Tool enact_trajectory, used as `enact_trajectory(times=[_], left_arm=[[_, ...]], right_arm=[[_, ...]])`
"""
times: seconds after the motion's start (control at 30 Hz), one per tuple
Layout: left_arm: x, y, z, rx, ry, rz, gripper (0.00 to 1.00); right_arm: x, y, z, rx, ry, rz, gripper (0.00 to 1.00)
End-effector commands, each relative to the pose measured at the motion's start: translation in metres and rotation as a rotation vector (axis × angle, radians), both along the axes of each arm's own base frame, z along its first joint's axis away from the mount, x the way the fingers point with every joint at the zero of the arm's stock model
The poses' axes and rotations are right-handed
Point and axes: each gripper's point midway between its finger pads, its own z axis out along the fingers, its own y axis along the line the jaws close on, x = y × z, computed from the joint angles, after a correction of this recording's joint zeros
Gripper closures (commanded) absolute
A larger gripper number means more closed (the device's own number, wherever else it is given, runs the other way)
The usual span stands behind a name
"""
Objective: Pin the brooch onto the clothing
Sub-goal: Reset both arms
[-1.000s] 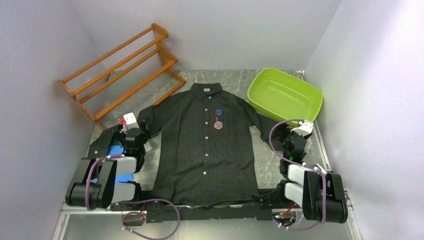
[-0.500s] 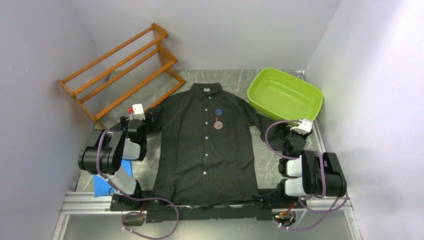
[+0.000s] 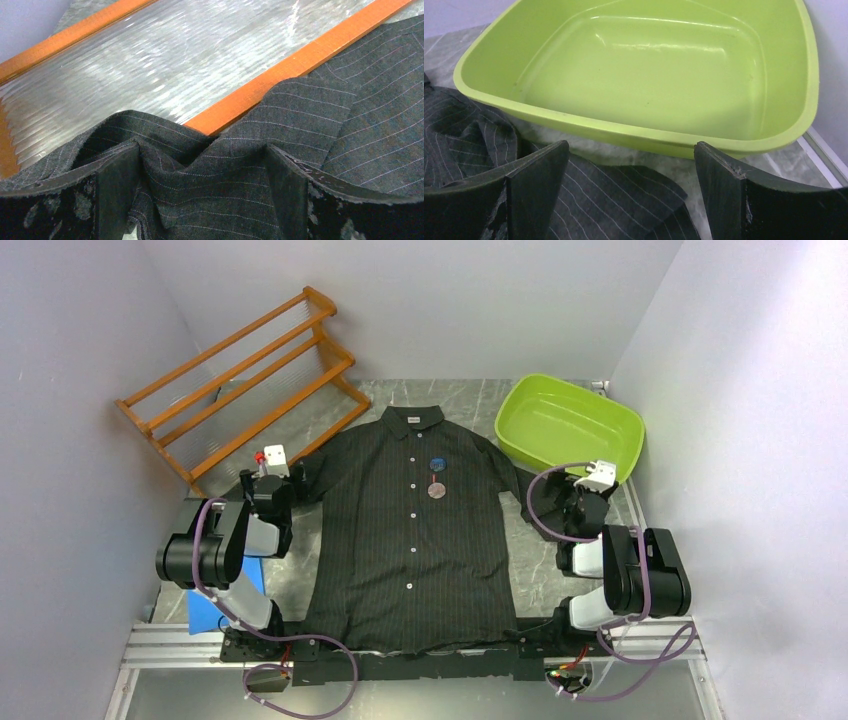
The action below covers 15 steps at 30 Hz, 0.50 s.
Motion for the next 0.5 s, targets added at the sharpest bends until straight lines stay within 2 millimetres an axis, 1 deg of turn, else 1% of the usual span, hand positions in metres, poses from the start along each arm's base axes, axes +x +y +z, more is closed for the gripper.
enact_trajectory(times=[0.0, 0.17, 0.47], left_arm=[[0.007, 0.0, 0.008, -0.014, -0.033, -0.002, 0.05], [0.008, -0.001, 0.009, -0.015, -0.034, -0.004, 0.05], [0.007, -0.001, 0.009, -0.016, -0.034, -0.004, 0.05]], right_arm=[[0.022, 0.013, 0.001, -0.043, 0.055, 0.094, 0.0], [0.026, 0.025, -0.001, -0.065, 0.069, 0.172, 0.0], [0.026, 0.025, -0.001, -0.065, 0.071, 0.173, 0.0]])
